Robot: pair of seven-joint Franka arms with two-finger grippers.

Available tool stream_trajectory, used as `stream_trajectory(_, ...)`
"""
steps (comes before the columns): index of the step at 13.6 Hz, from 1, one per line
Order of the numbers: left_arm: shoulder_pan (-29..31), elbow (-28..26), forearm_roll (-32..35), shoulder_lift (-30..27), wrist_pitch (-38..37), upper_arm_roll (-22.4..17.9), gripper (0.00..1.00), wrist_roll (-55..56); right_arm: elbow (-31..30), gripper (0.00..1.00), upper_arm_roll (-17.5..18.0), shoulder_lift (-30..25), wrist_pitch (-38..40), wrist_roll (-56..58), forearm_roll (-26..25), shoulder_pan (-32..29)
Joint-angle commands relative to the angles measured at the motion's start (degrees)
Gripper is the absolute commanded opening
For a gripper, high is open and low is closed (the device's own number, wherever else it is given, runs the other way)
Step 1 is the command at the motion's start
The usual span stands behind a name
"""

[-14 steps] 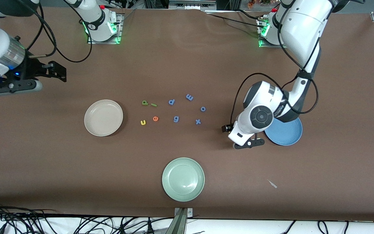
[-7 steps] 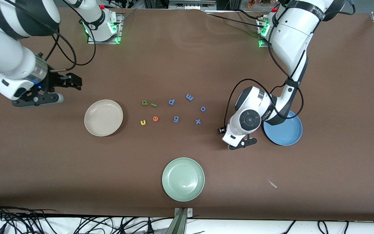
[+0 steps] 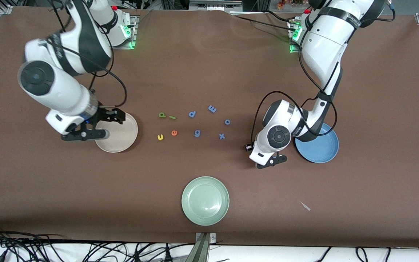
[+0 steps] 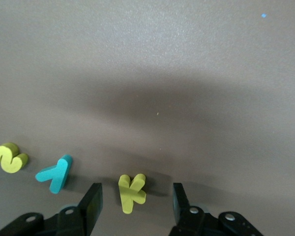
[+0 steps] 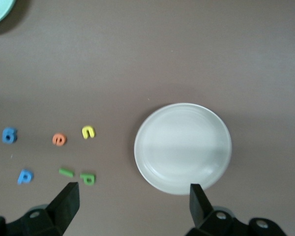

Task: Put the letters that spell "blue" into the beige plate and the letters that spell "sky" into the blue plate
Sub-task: 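Grasp the yellow K with the left gripper while the right gripper reaches letters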

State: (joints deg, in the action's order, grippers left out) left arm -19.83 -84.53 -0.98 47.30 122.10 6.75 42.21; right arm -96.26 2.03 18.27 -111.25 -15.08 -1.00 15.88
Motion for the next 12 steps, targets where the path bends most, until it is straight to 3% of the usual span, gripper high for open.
stream_trajectory(1, -0.4, 0.2, 1.5, 0.2, 0.7, -0.3, 0.44, 1.5, -4.6, 0.99, 2.1, 2.7, -10.0, -5.4, 0.4, 0.3)
stream_trajectory(3, -0.4, 0.2, 1.5, 0.2, 0.8, -0.2, 0.20, 1.5, -6.2, 0.99, 4.5, 4.9, -16.1, -11.0, -0.7, 0.6)
stream_trajectory(6, -0.4, -0.1, 1.5, 0.1, 0.6, -0.3, 0.03, 1.4, -8.2, 0.99, 5.2, 7.7, -20.7, -18.4, -6.5, 2.9)
stream_trajectory(10, 0.8, 1.4, 1.6, -2.6, -3.9, -0.7, 0.00, -0.2, -7.9, 0.99, 7.4, 12.7, -27.0, -17.6, -12.2, 4.0)
stream_trajectory(12, 1.2, 2.2, 1.9, -4.4, -7.6, -3.3, 0.00, -4.7, -7.7, 0.99, 7.4, 15.4, -30.2, -14.5, -13.3, 3.9)
